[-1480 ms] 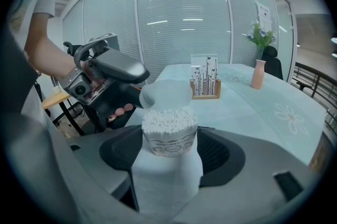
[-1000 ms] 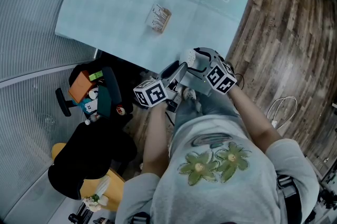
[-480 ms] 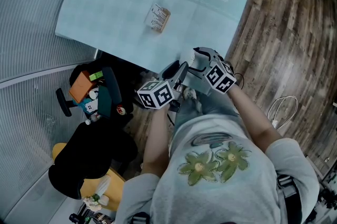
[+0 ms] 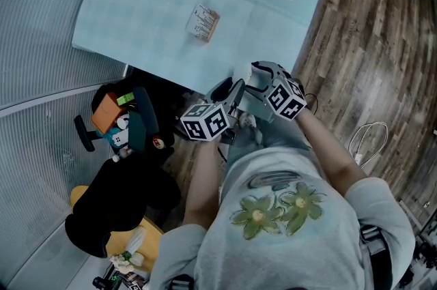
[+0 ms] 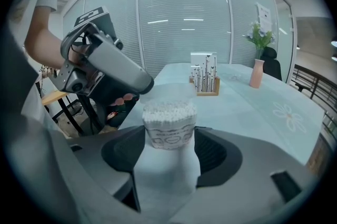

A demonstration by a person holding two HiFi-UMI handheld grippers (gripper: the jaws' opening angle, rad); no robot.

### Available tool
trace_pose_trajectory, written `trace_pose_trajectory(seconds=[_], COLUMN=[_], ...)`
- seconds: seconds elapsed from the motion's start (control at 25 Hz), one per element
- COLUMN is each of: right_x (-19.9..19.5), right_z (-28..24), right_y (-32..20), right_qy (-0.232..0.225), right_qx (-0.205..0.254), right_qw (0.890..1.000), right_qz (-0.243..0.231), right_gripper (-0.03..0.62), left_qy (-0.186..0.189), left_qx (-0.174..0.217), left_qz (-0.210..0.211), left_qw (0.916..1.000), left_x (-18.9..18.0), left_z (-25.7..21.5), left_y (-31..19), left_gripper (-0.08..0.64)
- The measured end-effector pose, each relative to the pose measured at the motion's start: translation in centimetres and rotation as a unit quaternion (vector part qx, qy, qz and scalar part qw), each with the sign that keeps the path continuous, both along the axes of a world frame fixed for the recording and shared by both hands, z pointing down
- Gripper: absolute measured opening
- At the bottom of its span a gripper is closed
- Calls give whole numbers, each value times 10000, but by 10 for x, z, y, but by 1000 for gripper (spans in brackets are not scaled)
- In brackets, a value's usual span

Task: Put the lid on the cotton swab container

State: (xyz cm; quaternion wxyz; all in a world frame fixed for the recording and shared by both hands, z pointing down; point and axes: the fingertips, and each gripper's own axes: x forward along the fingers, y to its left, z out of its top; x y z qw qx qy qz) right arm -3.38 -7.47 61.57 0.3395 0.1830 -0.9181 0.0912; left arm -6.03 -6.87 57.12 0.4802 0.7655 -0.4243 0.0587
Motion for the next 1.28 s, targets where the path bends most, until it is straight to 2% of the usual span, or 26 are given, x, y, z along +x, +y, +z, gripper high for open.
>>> trace_pose_trajectory(seconds=[0.28, 0.56, 1.28], right_x=[-1, 0, 0], right_z=[1, 1, 1], right_y=[-1, 0, 1], right_qy=[11, 8, -4], right_qx=[-23, -13, -14], right_qw=[10000, 10000, 10000], right_qz=[-8, 4, 14], right_gripper=[301, 301, 301], left_qy=[-247, -702, -1074], left_qx=[-3, 38, -73], left_qz=[124, 439, 577], left_qw=[9996, 9966, 9925], left_x=[1, 6, 13], left_z=[1, 3, 8], left_y=[-1, 1, 1], left_gripper=[167, 170, 176])
